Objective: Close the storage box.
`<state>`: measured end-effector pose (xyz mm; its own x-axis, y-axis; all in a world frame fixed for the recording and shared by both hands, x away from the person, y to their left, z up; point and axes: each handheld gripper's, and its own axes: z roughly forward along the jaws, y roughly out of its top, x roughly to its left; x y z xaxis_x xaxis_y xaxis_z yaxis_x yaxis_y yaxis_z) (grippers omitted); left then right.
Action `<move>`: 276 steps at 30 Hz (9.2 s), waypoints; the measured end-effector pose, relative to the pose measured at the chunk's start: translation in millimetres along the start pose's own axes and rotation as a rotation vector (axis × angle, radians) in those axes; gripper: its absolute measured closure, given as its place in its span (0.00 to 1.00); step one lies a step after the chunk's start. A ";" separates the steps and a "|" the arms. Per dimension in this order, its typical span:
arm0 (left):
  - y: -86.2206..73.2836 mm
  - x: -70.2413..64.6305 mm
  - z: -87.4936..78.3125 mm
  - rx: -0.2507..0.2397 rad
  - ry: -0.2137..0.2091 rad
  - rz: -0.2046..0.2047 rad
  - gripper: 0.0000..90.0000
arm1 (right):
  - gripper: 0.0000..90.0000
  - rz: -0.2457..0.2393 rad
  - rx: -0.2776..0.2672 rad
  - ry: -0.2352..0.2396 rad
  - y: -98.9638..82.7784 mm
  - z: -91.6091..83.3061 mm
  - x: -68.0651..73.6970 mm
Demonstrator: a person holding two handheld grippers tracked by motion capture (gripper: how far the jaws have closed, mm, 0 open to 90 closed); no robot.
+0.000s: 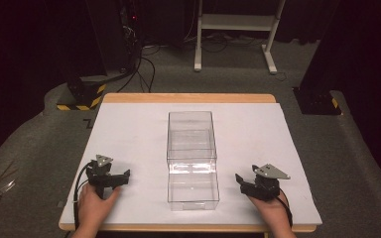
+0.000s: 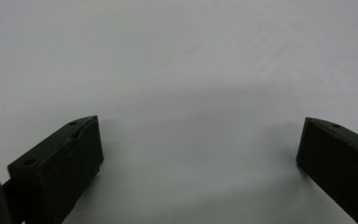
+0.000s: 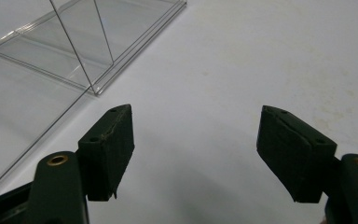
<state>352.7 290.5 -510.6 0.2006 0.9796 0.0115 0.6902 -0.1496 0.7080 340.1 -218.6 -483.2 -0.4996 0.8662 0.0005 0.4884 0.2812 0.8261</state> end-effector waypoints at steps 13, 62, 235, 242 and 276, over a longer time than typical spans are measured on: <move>0.0 0.0 0.0 0.000 0.000 0.000 0.01 | 0.30 -0.020 -0.027 0.010 6.8 -9.0 5.8; 0.0 0.0 0.0 0.000 0.000 0.000 0.01 | 0.29 -0.116 -0.157 0.181 30.3 -55.9 69.0; 0.1 0.2 0.0 0.001 -0.001 0.000 0.01 | 0.22 -0.014 -0.016 0.096 61.2 69.1 55.8; 0.1 0.2 0.0 0.001 -0.001 0.000 0.01 | 0.23 -0.012 -0.001 0.096 62.3 73.2 55.1; 0.0 0.1 0.0 0.000 -0.001 -0.001 0.01 | 0.28 -0.002 -0.011 0.125 53.9 58.2 56.1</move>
<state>352.7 290.6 -510.6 0.2010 0.9795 0.0103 0.6905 -0.1491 0.7078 380.0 -130.9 -471.4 -0.5865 0.8071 0.0684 0.4798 0.2781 0.8321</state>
